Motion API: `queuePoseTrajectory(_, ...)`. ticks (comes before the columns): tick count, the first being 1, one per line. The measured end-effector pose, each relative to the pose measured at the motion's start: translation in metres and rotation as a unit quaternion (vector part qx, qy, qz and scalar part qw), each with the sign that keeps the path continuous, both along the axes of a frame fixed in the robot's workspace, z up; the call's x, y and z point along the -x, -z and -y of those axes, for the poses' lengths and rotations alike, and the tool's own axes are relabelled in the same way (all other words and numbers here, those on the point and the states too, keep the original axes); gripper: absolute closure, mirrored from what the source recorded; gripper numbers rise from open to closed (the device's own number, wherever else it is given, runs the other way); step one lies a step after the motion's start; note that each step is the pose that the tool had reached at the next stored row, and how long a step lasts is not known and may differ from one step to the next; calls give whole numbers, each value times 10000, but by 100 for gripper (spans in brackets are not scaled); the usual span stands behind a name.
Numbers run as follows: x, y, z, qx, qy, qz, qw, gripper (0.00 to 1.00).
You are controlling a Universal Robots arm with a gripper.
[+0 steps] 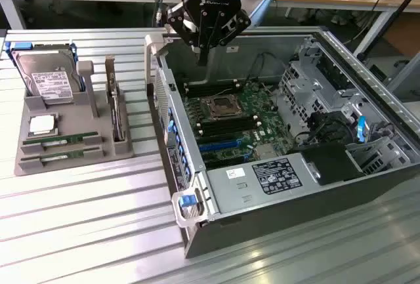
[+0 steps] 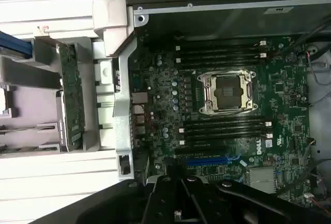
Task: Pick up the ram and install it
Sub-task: 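Reach for the ram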
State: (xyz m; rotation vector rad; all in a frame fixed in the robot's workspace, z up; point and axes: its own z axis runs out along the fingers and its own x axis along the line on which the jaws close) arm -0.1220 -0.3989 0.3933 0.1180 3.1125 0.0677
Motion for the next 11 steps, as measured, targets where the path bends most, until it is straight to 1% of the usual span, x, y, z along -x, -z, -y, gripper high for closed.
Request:
queuePoseTrajectory(1,183,0,0,0,0,1,10000,89)
queuePoseTrajectory(5,329,0,0,0,0,2,10000,89)
queuePoseTrajectory(7,438,0,0,0,0,4,10000,89)
queuePoseTrajectory(9,481,0,0,0,0,4,10000,89)
queuePoseTrajectory(11,592,0,0,0,-1,6,10000,89)
